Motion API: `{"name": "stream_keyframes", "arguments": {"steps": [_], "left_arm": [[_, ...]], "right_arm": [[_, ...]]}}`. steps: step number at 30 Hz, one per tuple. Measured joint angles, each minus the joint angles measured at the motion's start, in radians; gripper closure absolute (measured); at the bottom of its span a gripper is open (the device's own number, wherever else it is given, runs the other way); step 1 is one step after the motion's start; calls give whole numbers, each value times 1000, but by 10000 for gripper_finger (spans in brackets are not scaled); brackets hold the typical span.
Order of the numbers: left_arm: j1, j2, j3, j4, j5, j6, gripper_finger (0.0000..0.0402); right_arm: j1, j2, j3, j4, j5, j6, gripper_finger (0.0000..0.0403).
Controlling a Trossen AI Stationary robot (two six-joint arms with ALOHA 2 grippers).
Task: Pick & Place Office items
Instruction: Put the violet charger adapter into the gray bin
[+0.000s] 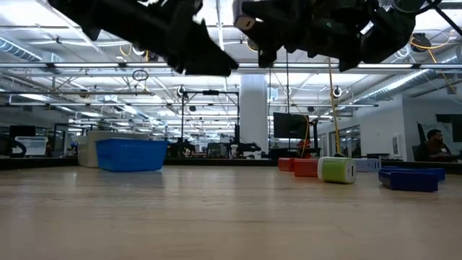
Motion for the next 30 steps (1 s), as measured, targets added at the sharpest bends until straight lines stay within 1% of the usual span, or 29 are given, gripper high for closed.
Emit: {"name": "stream_keyframes", "arguments": {"steps": [2,5,8,12,14,17,21,23,24,26,28,30], "left_arm": [[-1,-4,2,45,40,-16,108],[-3,-21,0,51,94,7,116],[-21,-24,1,63,111,112,126],[-65,-21,0,59,116,317,141],[-84,-19,0,54,92,428,151],[-105,-19,0,69,14,568,166],[-127,-19,0,117,-187,675,187],[-129,-20,0,141,-263,708,197],[-128,-20,0,151,-280,724,202],[-127,-20,0,188,-283,749,211],[-128,-21,0,223,-246,747,218],[-129,-21,0,223,-205,747,224]], "right_arm": [[0,0,0,-28,1,13,272],[-1,0,0,-30,0,67,272],[0,0,0,-34,0,140,272],[0,0,0,-3,4,241,272],[0,0,0,17,5,264,272],[1,0,0,23,5,293,272],[6,0,0,39,6,302,272],[7,0,0,43,5,303,272],[7,0,0,43,4,303,272],[7,0,0,43,3,303,272],[6,0,0,42,5,303,272],[6,0,0,33,12,300,272]]}}
